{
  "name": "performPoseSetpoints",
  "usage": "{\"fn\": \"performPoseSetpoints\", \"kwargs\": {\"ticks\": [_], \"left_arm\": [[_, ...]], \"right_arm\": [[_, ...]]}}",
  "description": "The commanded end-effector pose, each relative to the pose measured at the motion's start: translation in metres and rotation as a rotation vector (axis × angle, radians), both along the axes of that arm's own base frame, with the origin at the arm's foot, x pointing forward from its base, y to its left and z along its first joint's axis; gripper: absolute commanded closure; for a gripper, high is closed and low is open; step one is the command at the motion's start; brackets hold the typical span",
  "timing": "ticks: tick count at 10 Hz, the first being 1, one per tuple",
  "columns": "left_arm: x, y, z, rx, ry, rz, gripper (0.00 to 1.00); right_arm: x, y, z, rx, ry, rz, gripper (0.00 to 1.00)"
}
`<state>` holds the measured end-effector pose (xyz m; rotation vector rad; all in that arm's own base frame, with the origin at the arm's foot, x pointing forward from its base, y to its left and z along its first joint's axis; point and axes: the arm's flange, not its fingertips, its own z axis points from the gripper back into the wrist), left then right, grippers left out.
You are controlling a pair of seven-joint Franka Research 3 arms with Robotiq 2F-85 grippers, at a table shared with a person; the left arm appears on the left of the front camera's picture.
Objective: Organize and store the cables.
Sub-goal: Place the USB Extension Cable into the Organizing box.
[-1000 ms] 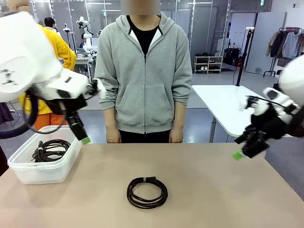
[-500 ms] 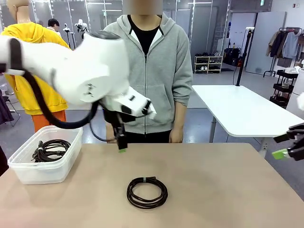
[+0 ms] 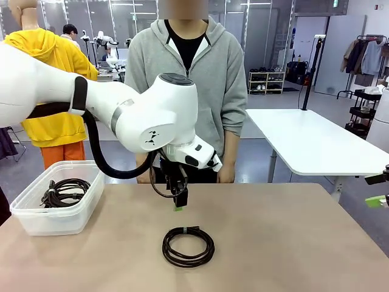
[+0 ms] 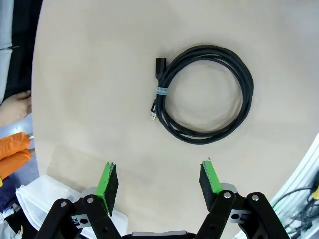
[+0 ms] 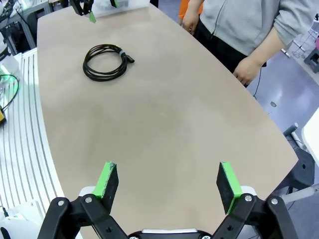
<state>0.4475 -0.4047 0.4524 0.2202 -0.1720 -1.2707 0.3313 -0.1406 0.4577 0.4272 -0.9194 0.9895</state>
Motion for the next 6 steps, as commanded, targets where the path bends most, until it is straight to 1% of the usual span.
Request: {"fn": "performPoseSetpoints", "kwargs": {"ticks": [1,4,5,6], "left_arm": [[-0.001,0.003,0.006,-0.009,-0.016,0.003,0.16],[-0.001,0.003,0.006,-0.009,-0.016,0.003,0.16],[0.001,0.000,0.002,-0.003,-0.003,0.002,0.16],[0.000,-0.001,-0.017,-0.002,0.021,-0.049,0.16]], "right_arm": [[0.002,0.005,0.004,0.002,0.024,-0.006,0.00],[0.002,0.005,0.004,0.002,0.024,-0.006,0.00],[0.002,0.005,0.004,0.002,0.024,-0.006,0.00],[0.002,0.005,0.004,0.002,0.024,-0.006,0.00]]}}
